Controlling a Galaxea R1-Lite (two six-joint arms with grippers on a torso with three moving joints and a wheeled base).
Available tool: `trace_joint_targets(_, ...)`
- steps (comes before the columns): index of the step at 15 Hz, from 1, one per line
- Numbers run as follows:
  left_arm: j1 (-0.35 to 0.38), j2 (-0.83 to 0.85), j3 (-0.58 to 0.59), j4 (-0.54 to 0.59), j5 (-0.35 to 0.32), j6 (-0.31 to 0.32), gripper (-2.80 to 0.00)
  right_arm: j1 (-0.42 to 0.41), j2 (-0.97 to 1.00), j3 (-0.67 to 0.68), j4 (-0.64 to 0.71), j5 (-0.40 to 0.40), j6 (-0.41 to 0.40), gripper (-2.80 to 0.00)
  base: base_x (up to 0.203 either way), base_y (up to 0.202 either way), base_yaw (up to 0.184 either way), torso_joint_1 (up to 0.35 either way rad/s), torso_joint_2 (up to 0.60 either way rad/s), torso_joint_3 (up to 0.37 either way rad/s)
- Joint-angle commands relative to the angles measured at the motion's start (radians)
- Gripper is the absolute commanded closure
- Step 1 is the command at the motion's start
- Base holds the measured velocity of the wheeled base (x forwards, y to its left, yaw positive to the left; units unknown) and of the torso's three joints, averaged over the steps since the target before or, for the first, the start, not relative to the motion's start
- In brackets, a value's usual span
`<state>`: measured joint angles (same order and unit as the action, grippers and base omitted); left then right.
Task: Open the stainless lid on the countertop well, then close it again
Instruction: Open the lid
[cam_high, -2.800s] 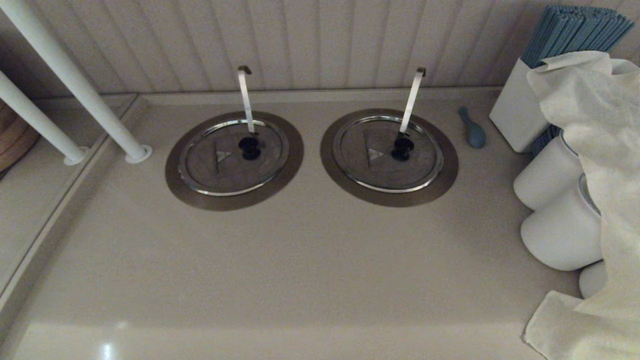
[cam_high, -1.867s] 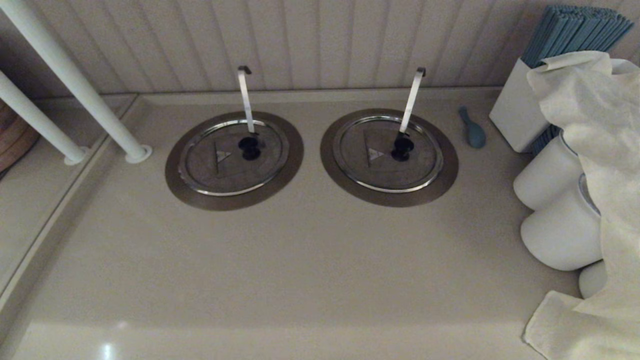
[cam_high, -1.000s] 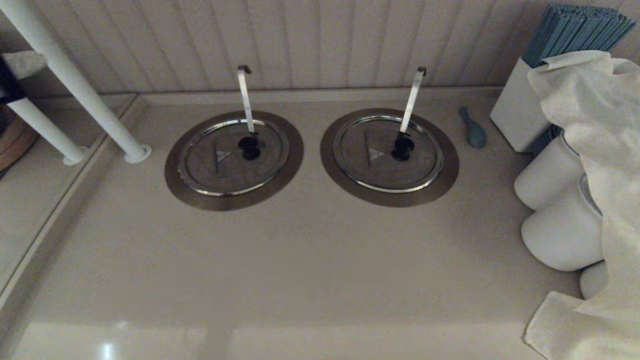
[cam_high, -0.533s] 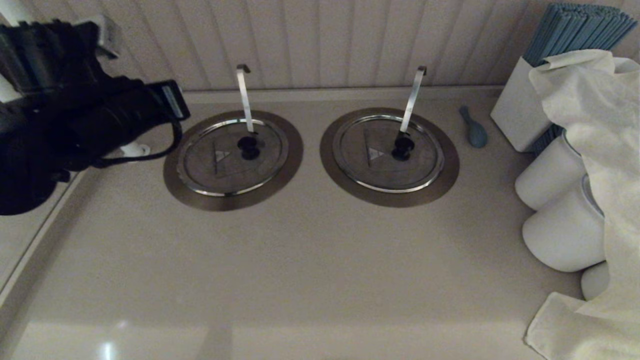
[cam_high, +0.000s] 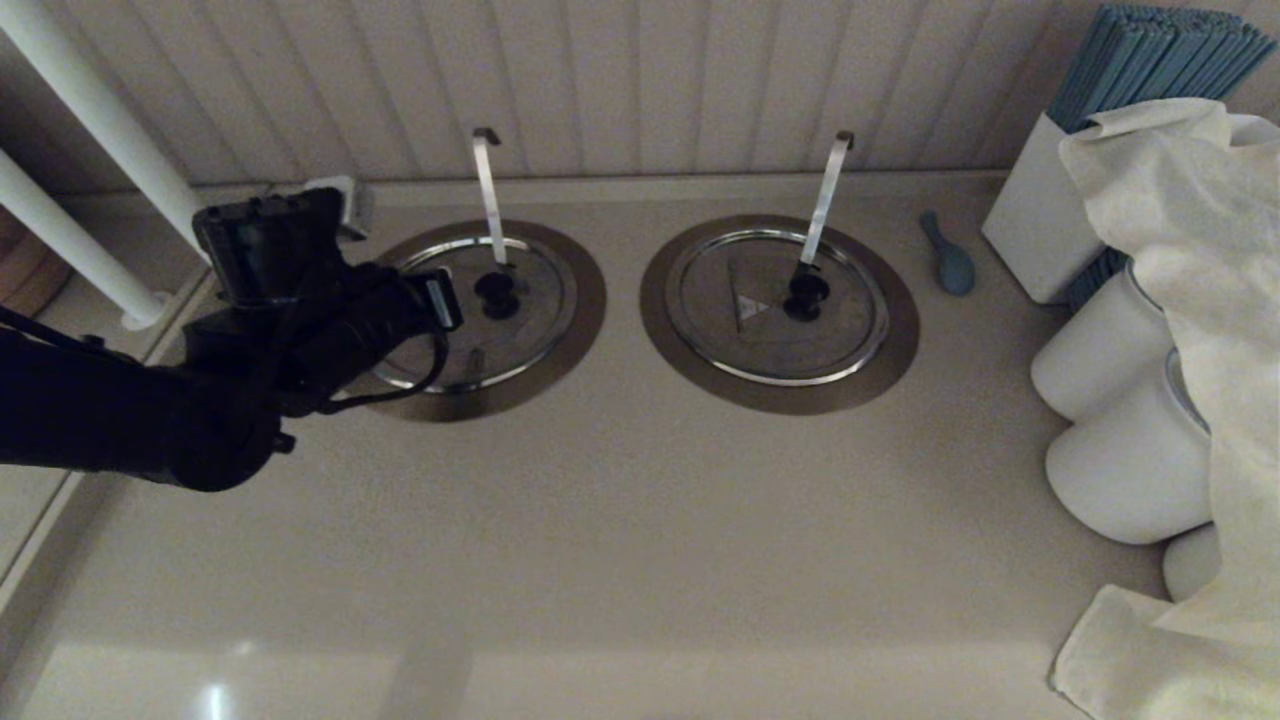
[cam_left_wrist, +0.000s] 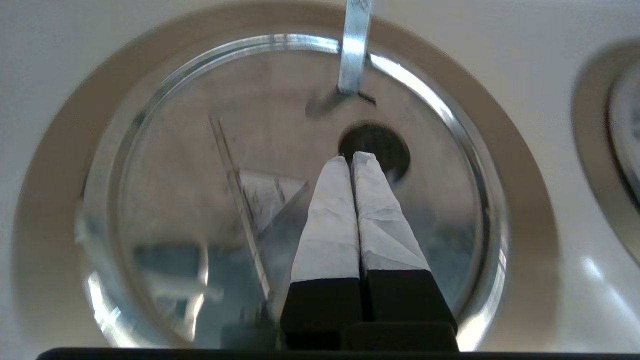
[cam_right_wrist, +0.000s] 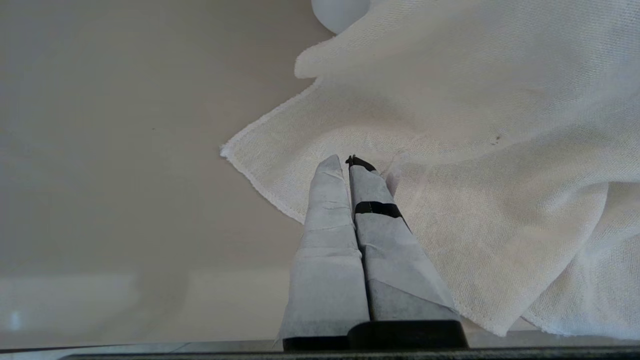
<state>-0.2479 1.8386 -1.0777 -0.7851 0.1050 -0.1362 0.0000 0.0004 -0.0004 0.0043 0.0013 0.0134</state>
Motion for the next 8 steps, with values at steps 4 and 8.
trace_joint_targets(4,-0.021,0.062,0.005,-0.053,0.05,-0.001,-2.8,0.0,0.001,0.0,0.0,0.0,0.0,0.0,0.0,0.0,0.0,0.0,0.0,0.0)
trace_joint_targets(8,-0.032,0.129,0.001,-0.152,0.054,-0.002,-2.8,0.0,0.001,0.0,0.0,0.0,0.0,0.0,0.0,0.0,0.0,0.0,0.0,0.0)
